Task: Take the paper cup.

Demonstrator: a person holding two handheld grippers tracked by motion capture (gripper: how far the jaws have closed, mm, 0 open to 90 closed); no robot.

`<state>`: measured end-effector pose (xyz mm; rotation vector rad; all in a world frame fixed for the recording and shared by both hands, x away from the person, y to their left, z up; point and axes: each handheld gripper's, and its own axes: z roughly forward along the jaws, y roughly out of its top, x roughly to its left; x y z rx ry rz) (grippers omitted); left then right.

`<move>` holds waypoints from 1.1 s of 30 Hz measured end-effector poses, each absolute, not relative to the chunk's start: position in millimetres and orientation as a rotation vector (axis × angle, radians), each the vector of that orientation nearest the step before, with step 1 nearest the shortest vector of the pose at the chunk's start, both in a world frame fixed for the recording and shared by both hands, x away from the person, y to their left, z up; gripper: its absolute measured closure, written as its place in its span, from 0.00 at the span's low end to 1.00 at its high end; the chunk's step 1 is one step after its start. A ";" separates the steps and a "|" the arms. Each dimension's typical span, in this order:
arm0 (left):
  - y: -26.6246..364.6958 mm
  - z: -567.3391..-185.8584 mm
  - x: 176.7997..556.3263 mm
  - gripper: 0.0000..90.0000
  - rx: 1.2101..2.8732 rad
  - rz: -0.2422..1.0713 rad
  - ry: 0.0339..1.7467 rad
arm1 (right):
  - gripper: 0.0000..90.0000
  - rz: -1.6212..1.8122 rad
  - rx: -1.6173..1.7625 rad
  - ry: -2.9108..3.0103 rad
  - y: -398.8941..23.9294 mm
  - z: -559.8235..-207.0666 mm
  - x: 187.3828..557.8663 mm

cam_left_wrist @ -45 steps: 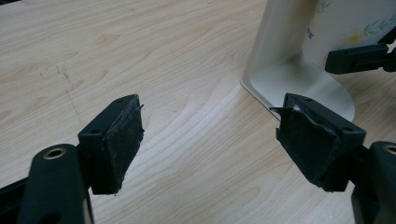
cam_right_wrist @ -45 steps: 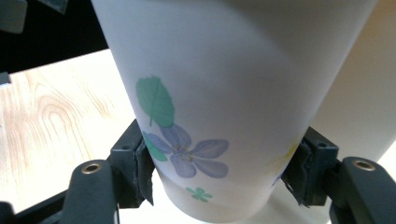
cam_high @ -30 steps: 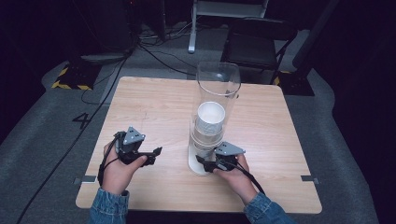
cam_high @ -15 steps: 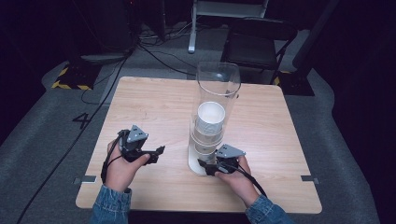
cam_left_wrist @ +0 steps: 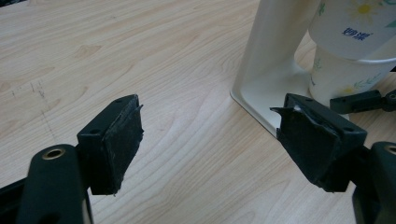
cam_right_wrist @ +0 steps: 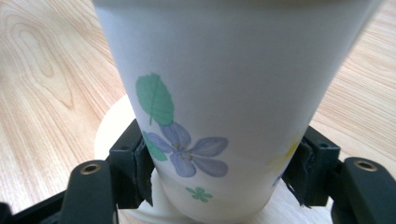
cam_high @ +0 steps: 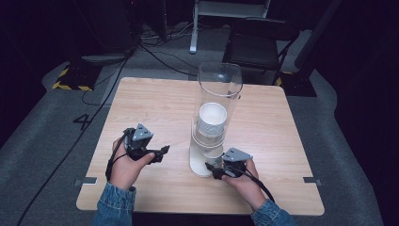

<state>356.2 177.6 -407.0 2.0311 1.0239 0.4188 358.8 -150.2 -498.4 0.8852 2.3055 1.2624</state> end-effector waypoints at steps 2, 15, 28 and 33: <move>176.6 -407.3 358.2 0.24 2.039 0.421 1.015 | 0.38 1.259 0.894 2.301 -154.2 -497.8 358.4; 173.1 -406.6 364.1 0.24 2.044 0.424 1.001 | 0.38 1.230 0.961 2.256 -178.6 -494.1 358.2; 176.6 -406.8 362.3 0.24 2.030 0.423 1.015 | 0.38 1.283 1.041 2.145 -207.8 -475.5 365.8; 177.8 -407.2 361.5 0.24 2.032 0.425 1.021 | 0.38 1.298 1.074 2.091 -220.6 -467.3 370.8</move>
